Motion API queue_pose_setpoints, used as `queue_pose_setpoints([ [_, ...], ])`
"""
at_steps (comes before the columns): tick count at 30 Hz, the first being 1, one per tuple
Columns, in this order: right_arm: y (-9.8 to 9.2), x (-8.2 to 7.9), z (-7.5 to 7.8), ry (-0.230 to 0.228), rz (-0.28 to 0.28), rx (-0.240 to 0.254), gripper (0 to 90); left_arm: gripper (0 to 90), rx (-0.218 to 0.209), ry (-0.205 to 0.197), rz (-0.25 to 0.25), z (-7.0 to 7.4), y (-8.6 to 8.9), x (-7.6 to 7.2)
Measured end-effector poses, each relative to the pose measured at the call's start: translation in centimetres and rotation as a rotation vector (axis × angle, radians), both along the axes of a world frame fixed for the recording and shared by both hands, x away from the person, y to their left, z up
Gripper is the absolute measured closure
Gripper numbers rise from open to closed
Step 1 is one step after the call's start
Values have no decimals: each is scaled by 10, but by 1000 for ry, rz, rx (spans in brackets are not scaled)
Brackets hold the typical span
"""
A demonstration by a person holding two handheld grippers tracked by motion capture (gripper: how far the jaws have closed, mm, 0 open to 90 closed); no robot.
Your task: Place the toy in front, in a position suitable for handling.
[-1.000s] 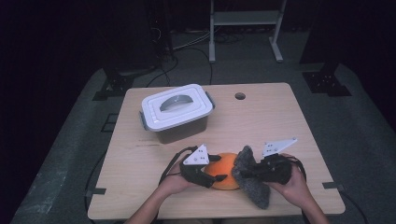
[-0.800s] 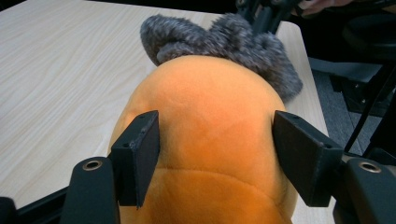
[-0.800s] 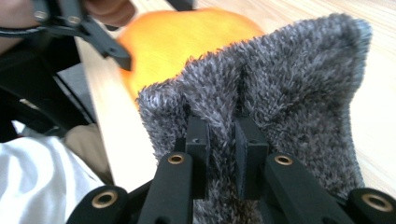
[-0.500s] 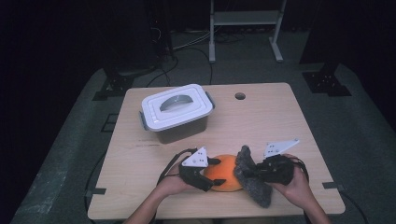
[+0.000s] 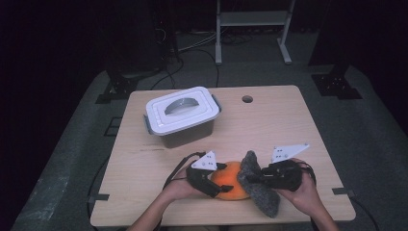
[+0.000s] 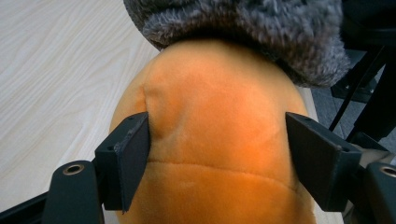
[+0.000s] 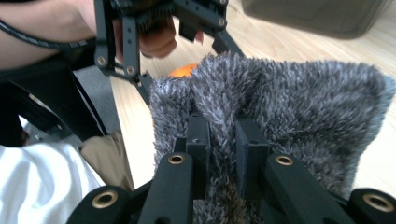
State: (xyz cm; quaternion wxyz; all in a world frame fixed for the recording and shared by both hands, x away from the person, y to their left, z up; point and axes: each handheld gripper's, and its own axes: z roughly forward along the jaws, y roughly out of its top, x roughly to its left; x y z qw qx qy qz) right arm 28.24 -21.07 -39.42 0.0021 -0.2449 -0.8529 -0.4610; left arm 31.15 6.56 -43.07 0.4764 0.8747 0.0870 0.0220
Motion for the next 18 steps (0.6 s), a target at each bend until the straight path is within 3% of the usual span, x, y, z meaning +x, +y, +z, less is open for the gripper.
queue_pose_setpoints([
  [4,-3,5,-10,28,0,-11,774,247,-9,4,8,-1,3,2],
  [12,-32,14,-29,113,-78,-41,771,218,-33,32,1,-3,10,4],
  [14,-32,13,-23,95,-80,-30,772,205,-25,21,-12,-3,10,3],
  [17,-26,10,-12,73,-56,36,772,193,-20,18,-22,-3,8,2],
  [18,-23,10,-12,71,-44,31,771,183,-20,20,-24,-2,8,2],
])
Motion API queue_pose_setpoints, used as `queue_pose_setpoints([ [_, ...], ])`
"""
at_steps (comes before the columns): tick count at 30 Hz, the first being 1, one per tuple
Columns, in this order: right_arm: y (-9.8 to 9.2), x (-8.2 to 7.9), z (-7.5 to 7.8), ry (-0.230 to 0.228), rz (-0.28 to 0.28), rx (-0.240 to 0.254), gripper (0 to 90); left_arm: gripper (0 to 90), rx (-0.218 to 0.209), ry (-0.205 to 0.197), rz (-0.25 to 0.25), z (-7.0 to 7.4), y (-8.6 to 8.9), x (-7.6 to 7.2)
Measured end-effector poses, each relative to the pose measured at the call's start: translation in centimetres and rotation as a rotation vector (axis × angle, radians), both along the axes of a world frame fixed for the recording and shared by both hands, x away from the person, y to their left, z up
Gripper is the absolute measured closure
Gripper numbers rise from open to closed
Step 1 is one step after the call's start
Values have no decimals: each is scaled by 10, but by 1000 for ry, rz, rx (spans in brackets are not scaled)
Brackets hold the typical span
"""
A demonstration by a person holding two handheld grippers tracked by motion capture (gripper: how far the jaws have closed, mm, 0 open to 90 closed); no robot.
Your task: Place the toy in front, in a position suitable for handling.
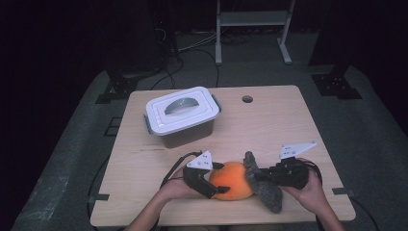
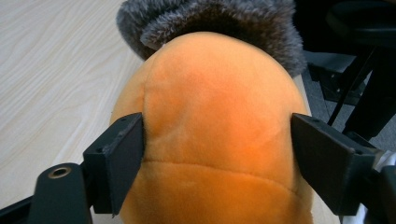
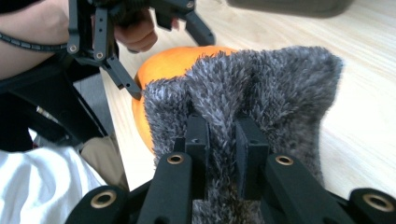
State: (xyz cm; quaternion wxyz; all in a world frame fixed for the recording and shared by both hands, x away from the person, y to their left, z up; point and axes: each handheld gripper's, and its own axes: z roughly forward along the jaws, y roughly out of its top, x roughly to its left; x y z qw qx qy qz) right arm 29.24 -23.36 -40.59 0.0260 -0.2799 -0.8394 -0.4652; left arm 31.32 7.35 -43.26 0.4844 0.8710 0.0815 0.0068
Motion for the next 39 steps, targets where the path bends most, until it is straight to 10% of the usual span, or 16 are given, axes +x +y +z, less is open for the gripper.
queue_pose_setpoints([
  [7,10,-1,-7,8,33,-66,769,119,-2,13,20,0,-6,3],
  [12,7,3,-2,-6,5,-64,779,394,-37,-154,46,8,-7,-5],
  [15,5,5,2,-16,-14,-27,779,392,-23,-227,74,9,-10,-8],
  [27,0,9,-22,62,-26,-131,779,278,6,-138,35,-4,6,1],
  [34,2,6,-6,2,-29,-52,780,278,10,-134,21,-6,7,1],
  [39,7,12,-20,61,-4,-90,778,278,4,-123,17,-7,8,2],
])
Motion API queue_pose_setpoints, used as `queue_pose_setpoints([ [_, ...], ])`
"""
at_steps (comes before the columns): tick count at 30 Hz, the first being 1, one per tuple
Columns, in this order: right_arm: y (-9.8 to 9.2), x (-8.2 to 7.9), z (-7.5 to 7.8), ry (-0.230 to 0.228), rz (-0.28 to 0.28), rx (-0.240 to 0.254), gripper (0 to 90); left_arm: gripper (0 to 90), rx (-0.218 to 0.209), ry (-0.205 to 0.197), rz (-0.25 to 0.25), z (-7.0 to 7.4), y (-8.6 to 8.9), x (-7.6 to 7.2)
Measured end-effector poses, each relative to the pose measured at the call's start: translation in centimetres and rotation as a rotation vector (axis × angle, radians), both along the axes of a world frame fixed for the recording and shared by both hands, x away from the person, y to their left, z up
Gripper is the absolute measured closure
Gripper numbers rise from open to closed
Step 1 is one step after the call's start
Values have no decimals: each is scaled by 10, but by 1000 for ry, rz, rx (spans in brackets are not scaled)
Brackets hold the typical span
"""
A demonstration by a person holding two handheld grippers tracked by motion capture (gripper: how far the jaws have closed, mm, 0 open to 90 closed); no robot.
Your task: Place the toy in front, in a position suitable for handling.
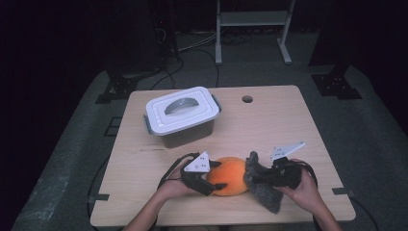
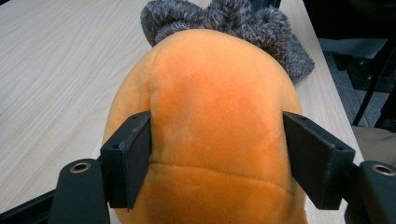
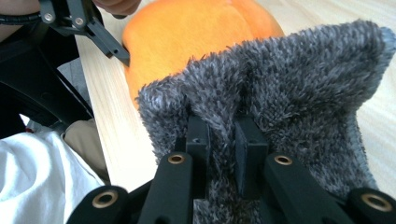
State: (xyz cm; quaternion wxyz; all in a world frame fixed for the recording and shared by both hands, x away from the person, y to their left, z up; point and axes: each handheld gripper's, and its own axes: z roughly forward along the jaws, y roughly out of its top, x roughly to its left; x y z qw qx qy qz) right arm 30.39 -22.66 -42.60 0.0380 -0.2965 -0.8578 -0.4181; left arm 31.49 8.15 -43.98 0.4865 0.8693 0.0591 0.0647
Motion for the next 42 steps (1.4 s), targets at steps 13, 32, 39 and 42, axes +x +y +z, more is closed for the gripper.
queue_pose_setpoints([
  [13,-8,-1,17,-24,-21,107,772,256,9,1,-8,1,-3,-3],
  [32,7,-12,28,-91,26,73,775,209,31,9,4,9,-14,-7],
  [39,14,-12,20,-72,45,23,775,192,39,12,24,9,-13,-6],
  [42,5,-12,17,-63,23,4,775,192,31,18,28,8,-14,-5],
])
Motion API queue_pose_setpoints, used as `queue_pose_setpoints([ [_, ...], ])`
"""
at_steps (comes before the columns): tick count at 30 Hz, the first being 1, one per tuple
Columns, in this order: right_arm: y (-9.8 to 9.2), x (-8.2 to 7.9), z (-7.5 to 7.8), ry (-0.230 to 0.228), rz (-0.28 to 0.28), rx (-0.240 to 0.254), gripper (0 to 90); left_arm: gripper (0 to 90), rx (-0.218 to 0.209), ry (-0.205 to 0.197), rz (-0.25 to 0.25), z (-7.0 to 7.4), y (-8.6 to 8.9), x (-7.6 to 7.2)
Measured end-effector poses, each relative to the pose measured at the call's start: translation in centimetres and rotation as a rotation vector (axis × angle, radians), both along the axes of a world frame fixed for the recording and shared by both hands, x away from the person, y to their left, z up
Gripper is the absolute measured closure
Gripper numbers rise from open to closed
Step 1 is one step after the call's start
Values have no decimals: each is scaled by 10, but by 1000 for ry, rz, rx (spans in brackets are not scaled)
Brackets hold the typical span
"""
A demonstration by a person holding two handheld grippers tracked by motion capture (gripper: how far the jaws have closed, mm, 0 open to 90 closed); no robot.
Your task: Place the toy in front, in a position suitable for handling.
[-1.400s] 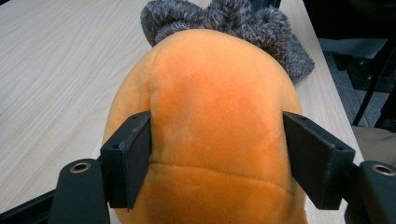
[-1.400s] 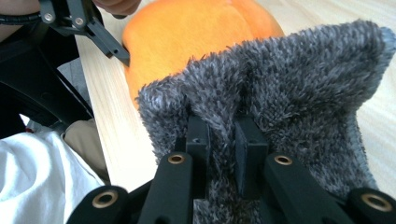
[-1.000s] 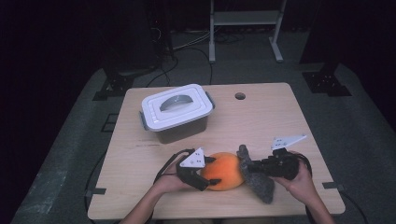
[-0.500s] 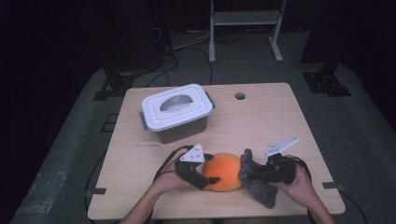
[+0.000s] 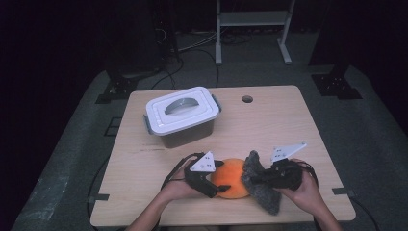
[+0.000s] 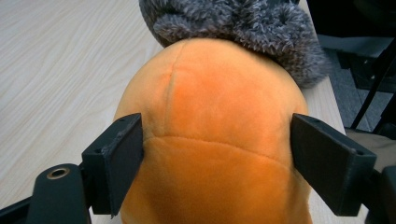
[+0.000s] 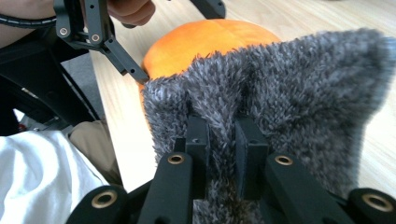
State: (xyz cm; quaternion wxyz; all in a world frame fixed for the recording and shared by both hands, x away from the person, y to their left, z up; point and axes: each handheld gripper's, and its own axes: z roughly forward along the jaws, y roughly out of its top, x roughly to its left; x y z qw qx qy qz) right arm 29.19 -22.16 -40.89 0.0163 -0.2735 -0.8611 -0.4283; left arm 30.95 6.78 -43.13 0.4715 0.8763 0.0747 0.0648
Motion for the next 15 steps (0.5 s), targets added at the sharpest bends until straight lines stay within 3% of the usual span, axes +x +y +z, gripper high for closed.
queue_pose_setpoints([
  [5,5,-6,18,-60,10,46,775,195,13,-28,-19,2,-8,-5],
  [9,27,-11,20,-93,61,-3,774,195,26,-42,-36,1,-11,-8],
  [10,30,-11,17,-91,67,-23,775,196,29,-45,-36,1,-11,-8],
  [15,20,-7,10,-53,62,-21,777,214,17,-47,-26,2,-6,-5],
])
